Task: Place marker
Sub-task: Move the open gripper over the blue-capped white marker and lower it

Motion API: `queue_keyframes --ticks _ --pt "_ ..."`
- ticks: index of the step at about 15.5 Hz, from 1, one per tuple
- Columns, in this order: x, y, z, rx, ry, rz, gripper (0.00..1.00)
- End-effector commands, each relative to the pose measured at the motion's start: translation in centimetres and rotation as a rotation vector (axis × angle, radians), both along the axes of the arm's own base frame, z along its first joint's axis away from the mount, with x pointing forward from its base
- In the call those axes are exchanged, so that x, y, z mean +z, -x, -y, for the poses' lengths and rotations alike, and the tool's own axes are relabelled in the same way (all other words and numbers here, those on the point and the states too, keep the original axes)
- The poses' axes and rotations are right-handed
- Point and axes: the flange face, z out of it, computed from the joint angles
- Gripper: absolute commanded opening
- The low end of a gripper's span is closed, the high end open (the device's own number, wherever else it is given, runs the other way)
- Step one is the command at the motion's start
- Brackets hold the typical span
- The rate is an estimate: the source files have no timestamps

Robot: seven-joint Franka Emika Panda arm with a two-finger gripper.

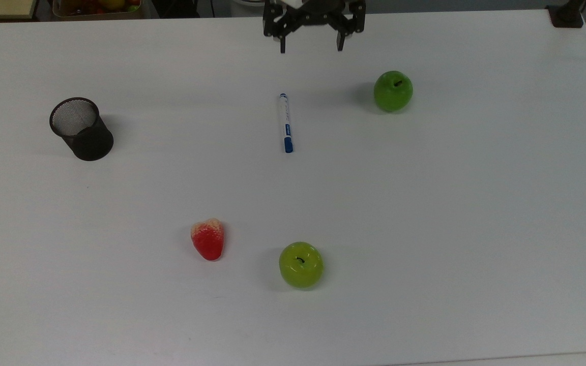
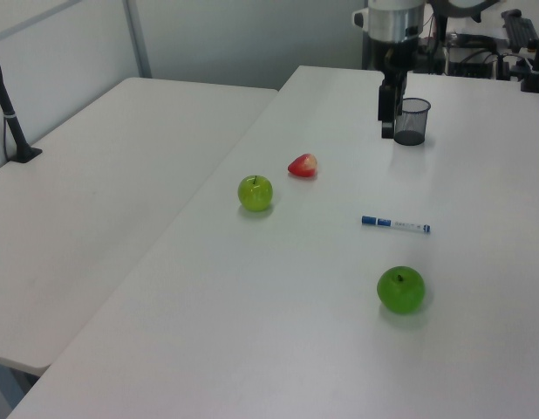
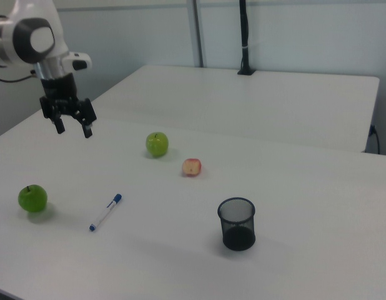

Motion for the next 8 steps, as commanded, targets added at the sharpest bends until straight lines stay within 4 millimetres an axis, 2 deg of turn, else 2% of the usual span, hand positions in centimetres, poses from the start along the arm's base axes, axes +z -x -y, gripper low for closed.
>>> queue_keyframes --ticks 1,3,5,8 --pt "-4.8 -0.5 0.1 -0.019 -0.031 -0.007 1.00" --pt "-7.9 -0.5 -0.2 -0.013 -0.025 -0.003 1.00" --pt "-12.3 -1.1 0.2 -0.022 -0.028 -0.024 1.00" --pt "-16.7 -1.5 1.2 -0.001 0.028 -0.059 1.00"
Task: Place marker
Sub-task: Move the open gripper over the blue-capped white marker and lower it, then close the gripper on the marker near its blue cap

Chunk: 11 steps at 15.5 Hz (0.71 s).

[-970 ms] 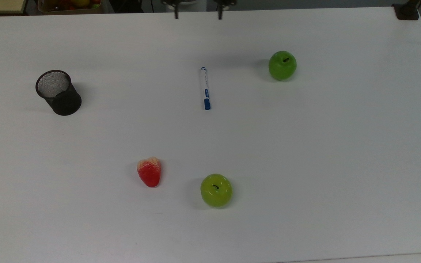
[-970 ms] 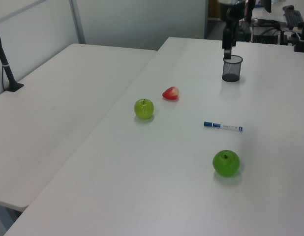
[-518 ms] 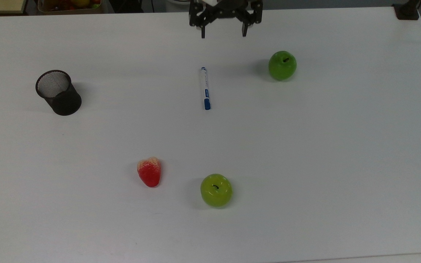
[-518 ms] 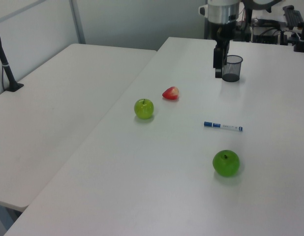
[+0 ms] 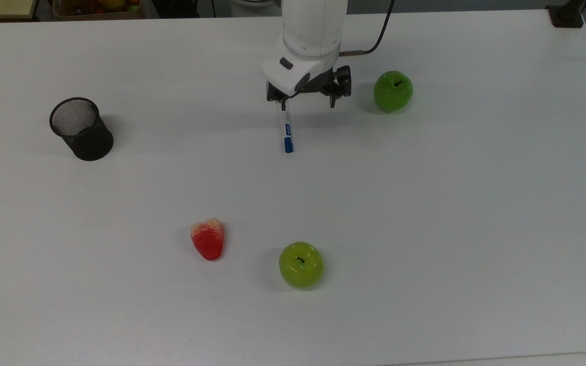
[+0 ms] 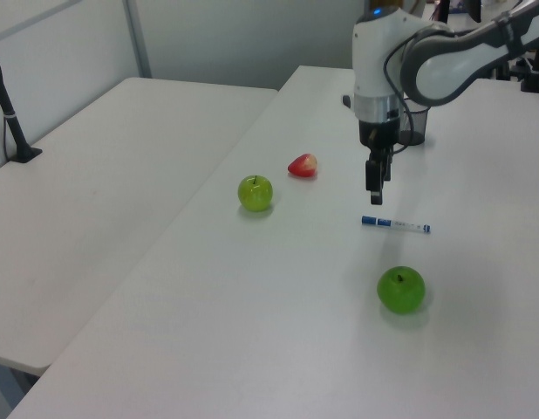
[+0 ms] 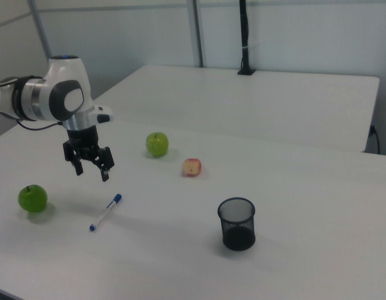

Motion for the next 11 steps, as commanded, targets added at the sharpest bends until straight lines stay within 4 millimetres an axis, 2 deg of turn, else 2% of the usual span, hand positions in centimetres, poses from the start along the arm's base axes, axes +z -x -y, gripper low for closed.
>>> queue_keyframes --ticks 1,4,6,11 --pt "-3.6 -0.2 1.1 0.010 0.059 -0.019 1.00" --pt "-5.8 -1.3 3.4 -0.019 0.052 0.004 1.00" --pt "-7.0 -1.6 3.6 -0.007 0.063 0.009 1.00" --pt "-8.3 -2.1 4.0 -0.011 0.058 0.017 0.95"
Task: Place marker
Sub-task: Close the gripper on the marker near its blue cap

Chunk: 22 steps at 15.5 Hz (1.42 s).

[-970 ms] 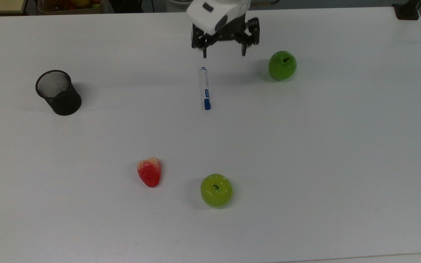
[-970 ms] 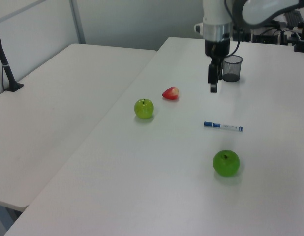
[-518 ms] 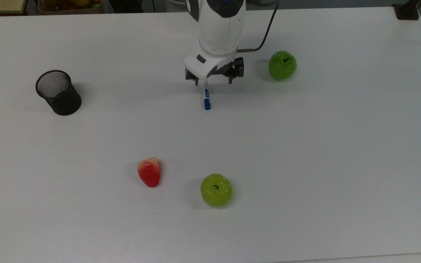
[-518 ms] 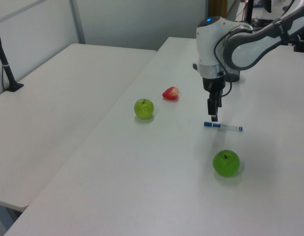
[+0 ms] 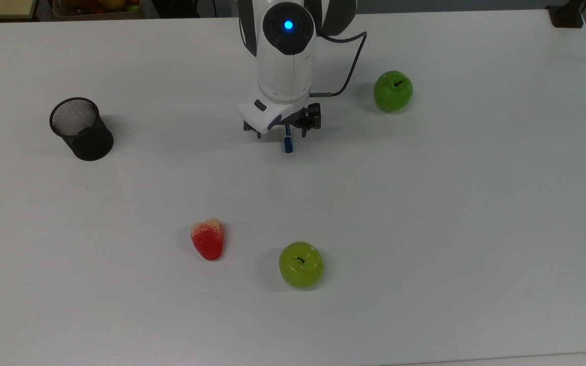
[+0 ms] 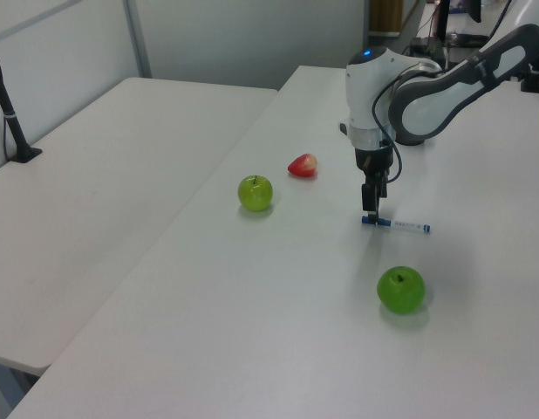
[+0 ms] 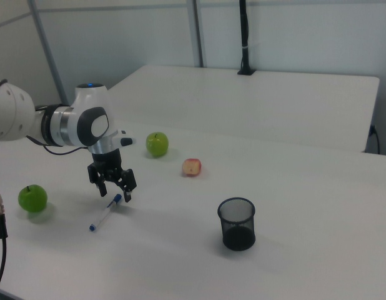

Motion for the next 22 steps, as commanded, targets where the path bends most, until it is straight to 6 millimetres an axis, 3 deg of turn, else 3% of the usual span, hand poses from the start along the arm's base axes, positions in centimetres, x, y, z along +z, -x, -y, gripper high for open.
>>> queue_keyframes --ticks 1,6,16,18,22 --pt "-0.6 0.1 0.0 -0.002 0.009 0.030 0.93" --pt "-1.7 0.1 -0.1 0.008 0.021 0.019 0.79" --pt "-1.7 0.0 -0.1 0.009 0.022 0.020 0.16" --pt "-1.6 0.0 -0.1 0.009 0.022 0.020 0.10" --pt "-0.9 -0.1 0.0 0.004 0.024 0.024 0.07"
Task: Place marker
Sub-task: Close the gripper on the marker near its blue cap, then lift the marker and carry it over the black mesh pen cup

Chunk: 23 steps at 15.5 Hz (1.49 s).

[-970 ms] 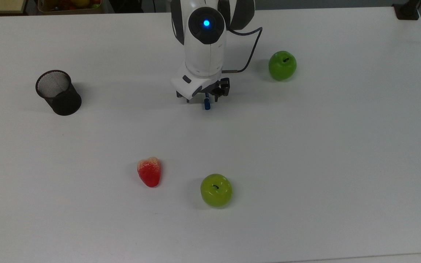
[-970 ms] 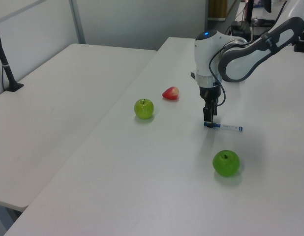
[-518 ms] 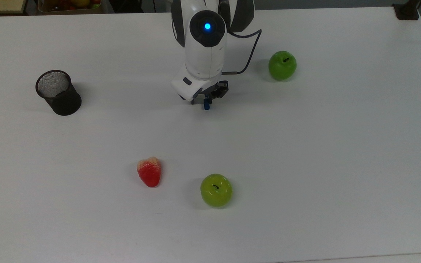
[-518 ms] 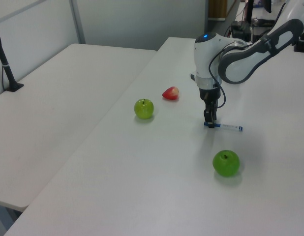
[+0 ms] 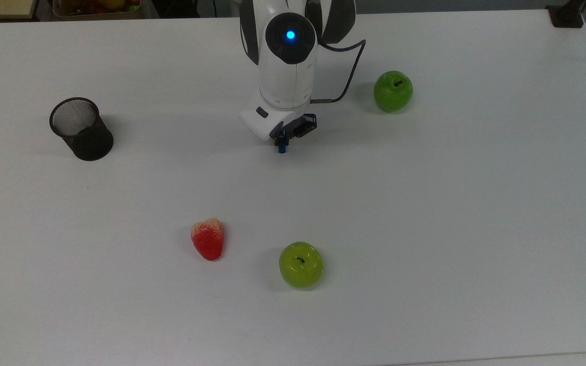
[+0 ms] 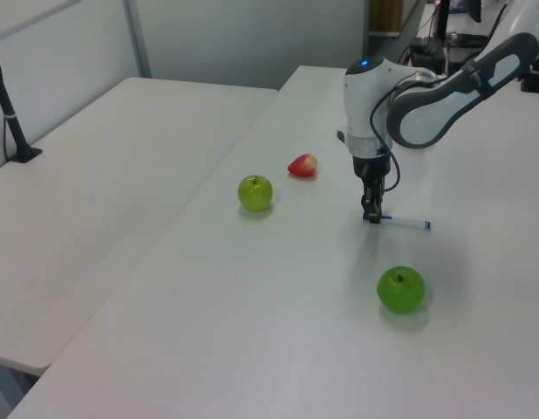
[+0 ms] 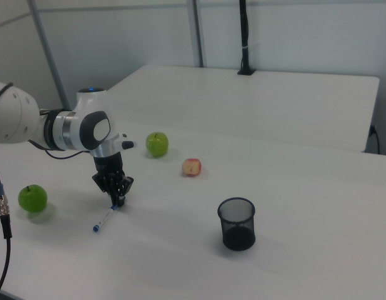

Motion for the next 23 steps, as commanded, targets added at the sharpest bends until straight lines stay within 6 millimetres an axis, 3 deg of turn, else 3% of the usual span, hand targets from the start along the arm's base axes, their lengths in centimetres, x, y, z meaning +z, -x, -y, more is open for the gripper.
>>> queue_keyframes --ticks 1,4,9,15,17,20,23 --pt "0.9 0.2 0.2 -0.014 0.017 0.023 0.07" --pt "3.6 0.0 0.8 -0.036 0.029 0.002 0.07" --pt "10.7 -0.8 1.0 -0.082 0.026 0.004 0.07" --pt "22.1 -0.2 2.0 -0.133 0.014 0.010 0.07" --pt "23.9 0.2 2.5 -0.139 0.017 0.009 0.07" --pt "25.1 0.2 5.2 -0.147 0.016 0.025 0.07" --pt "25.1 -0.3 10.8 -0.136 0.021 0.021 0.08"
